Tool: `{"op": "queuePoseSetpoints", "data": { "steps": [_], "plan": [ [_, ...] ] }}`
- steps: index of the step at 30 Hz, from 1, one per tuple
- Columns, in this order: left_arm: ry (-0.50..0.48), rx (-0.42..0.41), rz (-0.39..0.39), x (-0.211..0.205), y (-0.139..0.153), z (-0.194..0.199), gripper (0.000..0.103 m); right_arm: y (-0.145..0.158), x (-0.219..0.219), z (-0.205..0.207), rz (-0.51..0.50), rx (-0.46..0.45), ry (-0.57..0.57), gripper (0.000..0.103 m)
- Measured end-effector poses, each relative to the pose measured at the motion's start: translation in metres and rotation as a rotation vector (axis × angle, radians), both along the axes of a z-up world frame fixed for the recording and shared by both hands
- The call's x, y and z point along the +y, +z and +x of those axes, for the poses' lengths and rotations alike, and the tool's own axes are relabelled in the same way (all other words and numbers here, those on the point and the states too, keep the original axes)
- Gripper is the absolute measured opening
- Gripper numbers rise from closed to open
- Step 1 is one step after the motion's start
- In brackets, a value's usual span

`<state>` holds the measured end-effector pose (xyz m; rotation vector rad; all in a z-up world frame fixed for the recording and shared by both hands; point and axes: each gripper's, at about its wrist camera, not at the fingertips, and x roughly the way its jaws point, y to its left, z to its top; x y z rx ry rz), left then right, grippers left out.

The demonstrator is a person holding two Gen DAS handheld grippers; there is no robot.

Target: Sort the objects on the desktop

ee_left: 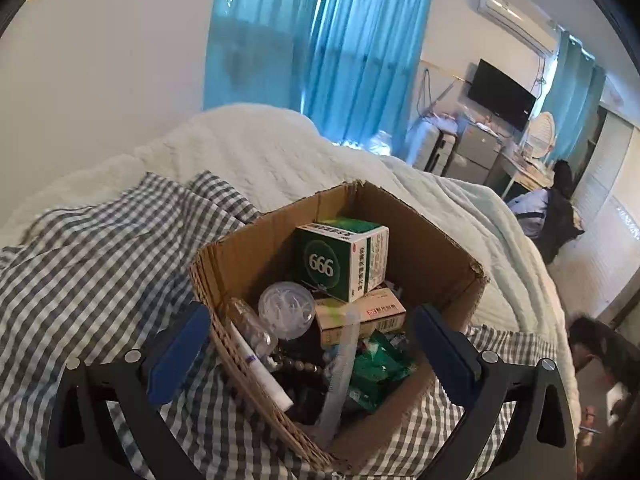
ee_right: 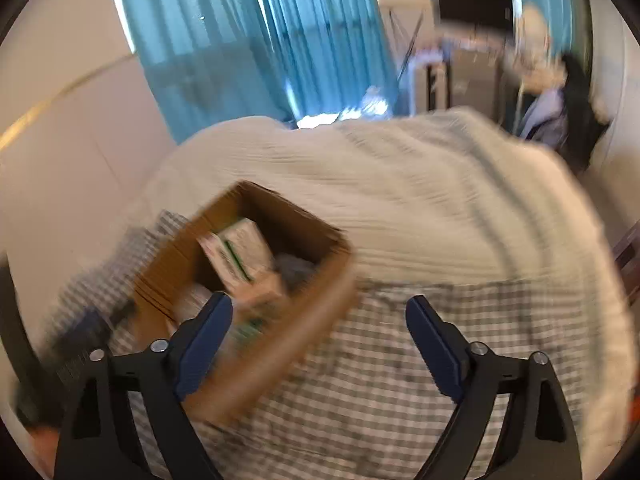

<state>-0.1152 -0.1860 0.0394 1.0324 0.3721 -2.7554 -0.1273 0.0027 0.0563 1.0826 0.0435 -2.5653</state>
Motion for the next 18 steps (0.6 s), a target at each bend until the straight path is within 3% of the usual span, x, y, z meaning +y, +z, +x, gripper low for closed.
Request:
{"op": "queuePoseSetpoints", "data": {
  "steps": [5, 12, 18],
  "plan": [
    [-0.043, 0.009, 0.009, 0.034, -0.009, 0.024, 0.103, -0.023, 0.031, 0.035, 0.025, 0.038, -0.065, 0.103],
    [-0.094, -0.015, -0.134, 0.074, -0.027, 0.035, 0.103, -0.049, 0.046, 0.034, 0.017, -0.012, -0.096, 0.103],
    [-0.079, -0.017, -0.108, 0.078, -0.030, 0.035, 0.103, -0.059, 0.047, 0.037, 0.019, -0.040, -0.080, 0.103]
  ]
}}
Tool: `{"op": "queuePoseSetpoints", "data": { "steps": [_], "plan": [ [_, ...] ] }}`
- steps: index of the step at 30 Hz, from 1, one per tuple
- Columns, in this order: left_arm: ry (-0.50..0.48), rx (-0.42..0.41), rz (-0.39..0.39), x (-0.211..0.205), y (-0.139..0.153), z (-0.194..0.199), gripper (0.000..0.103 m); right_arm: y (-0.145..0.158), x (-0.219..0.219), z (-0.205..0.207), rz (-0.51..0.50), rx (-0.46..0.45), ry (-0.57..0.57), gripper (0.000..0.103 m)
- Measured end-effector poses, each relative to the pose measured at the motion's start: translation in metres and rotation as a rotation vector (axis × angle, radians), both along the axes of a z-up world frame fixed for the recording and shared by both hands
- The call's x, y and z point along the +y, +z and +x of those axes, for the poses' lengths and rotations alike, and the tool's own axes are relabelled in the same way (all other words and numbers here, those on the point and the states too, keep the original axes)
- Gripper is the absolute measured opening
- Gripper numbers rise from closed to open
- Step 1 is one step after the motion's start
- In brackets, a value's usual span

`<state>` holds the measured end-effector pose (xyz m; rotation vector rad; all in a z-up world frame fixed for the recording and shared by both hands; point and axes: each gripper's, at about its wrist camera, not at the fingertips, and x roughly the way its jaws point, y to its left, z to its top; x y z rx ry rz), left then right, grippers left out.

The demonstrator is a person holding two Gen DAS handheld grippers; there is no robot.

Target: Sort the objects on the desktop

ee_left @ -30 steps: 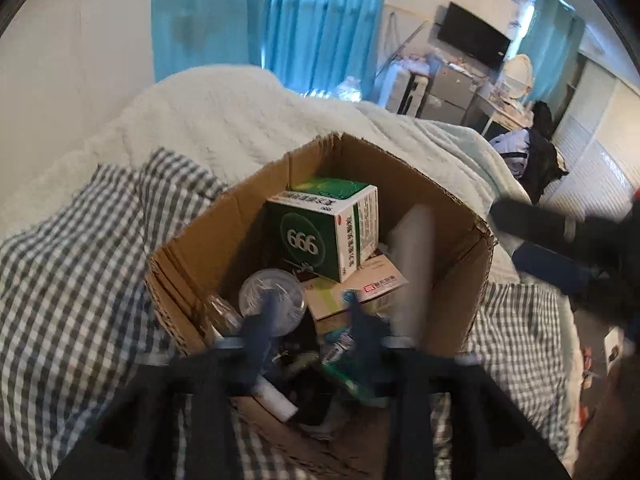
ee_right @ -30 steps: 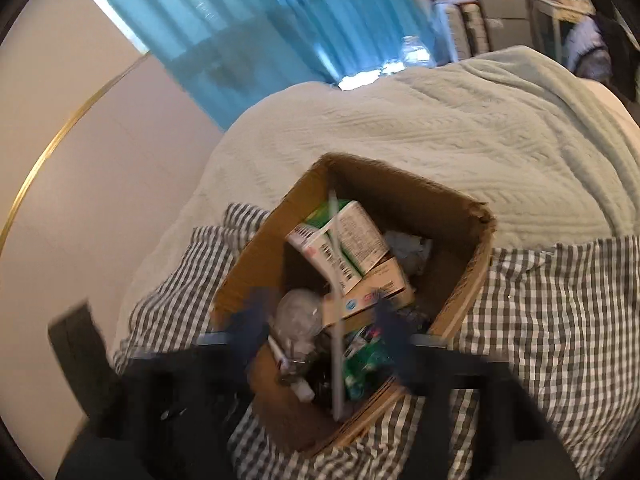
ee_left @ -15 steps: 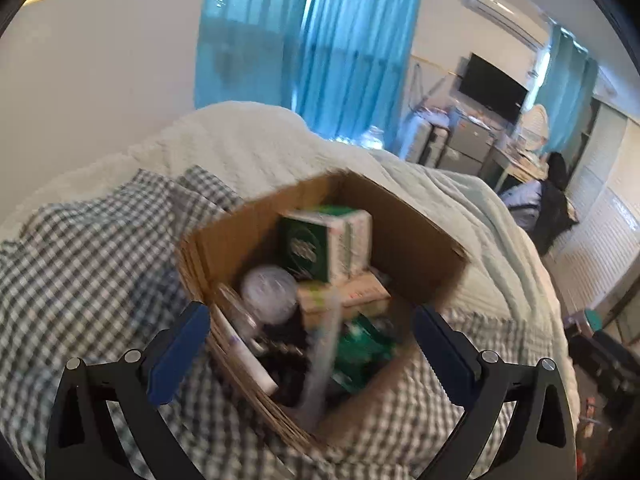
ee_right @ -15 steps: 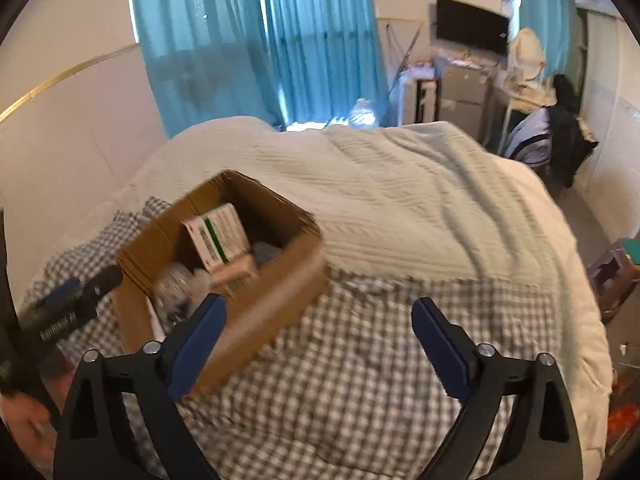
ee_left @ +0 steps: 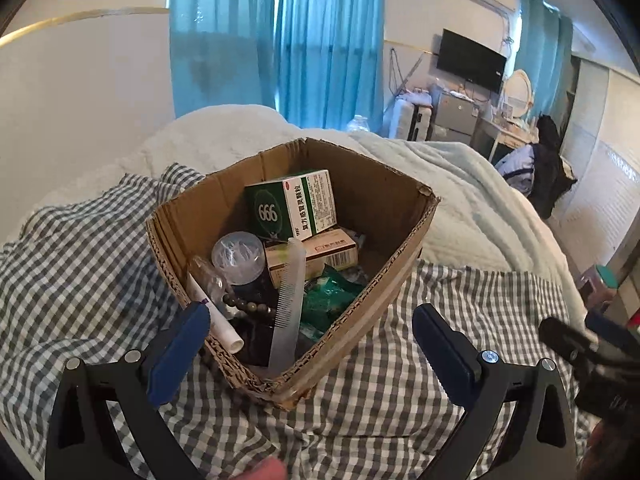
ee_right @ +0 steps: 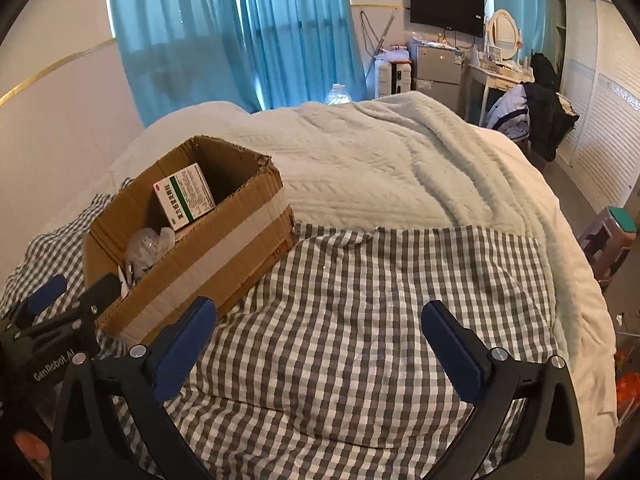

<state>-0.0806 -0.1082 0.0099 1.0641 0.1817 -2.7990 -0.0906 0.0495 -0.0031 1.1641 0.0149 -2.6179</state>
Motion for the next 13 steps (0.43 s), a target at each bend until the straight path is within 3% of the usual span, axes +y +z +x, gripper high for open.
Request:
{"op": "queuePoseSetpoints", "data": {
  "steps": [13],
  "plan": [
    [-0.047, -0.028, -0.046, 0.012, -0.006, 0.001, 0.103, -0.009, 0.000, 0.007, 0.019, -0.023, 0.025, 0.103]
  ]
}}
